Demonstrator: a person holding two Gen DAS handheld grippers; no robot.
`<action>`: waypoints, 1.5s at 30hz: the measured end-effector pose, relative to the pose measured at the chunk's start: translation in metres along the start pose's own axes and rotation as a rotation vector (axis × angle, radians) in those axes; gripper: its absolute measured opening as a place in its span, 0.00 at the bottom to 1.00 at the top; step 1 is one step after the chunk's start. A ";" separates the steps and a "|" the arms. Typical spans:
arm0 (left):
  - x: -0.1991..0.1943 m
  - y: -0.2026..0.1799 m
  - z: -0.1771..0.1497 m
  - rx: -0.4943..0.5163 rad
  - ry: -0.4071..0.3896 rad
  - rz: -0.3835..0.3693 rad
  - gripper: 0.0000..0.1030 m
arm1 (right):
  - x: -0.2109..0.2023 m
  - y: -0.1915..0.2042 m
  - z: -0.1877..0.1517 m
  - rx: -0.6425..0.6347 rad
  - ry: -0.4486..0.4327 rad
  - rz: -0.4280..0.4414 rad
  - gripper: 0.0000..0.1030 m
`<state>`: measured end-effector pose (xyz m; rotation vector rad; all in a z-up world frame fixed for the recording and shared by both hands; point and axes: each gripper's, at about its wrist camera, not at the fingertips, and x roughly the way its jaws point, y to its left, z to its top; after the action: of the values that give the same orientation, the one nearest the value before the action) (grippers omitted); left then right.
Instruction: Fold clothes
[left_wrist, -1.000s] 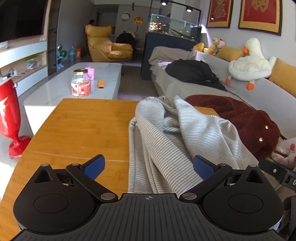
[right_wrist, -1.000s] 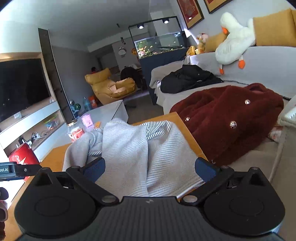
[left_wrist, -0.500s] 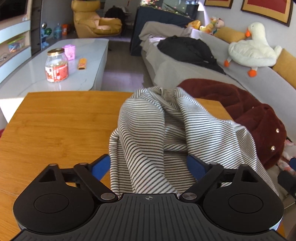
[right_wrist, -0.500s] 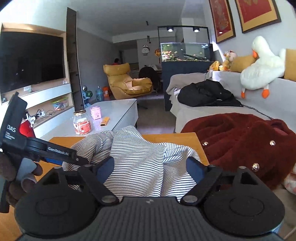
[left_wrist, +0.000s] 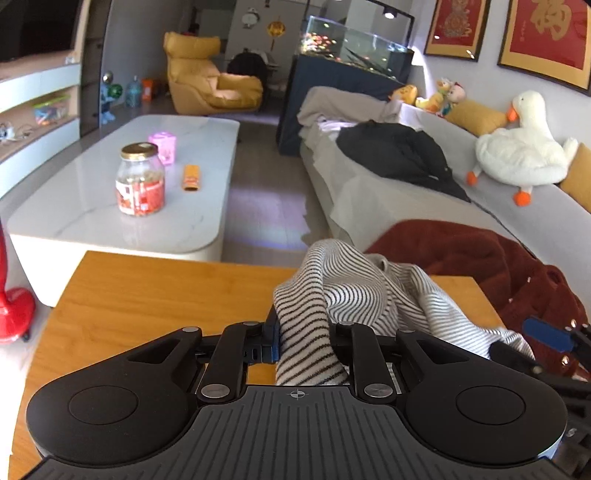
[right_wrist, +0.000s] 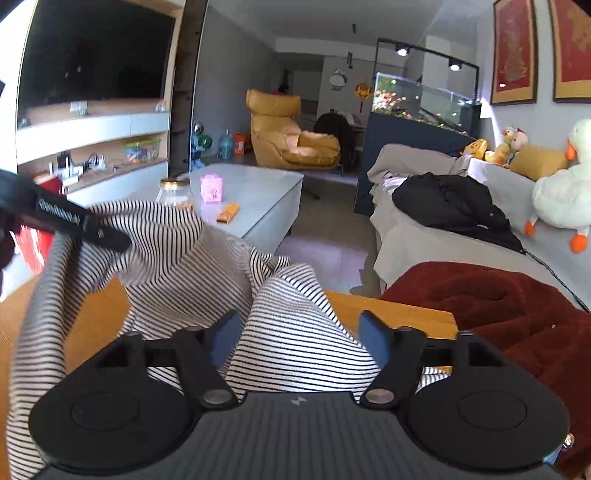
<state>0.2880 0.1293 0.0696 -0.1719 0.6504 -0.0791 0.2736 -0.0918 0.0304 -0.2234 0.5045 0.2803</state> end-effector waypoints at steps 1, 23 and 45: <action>0.001 0.002 0.002 0.014 0.000 0.012 0.19 | 0.014 0.007 0.000 -0.029 0.024 -0.008 0.83; 0.014 0.048 -0.040 0.089 0.116 0.156 0.17 | 0.019 -0.095 -0.041 0.180 0.166 -0.001 0.10; -0.077 0.047 -0.038 0.054 -0.089 0.064 0.95 | -0.071 -0.071 -0.009 0.082 -0.053 -0.040 0.68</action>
<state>0.2050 0.1801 0.0769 -0.1016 0.5636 -0.0268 0.2323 -0.1761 0.0683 -0.1460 0.4575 0.2254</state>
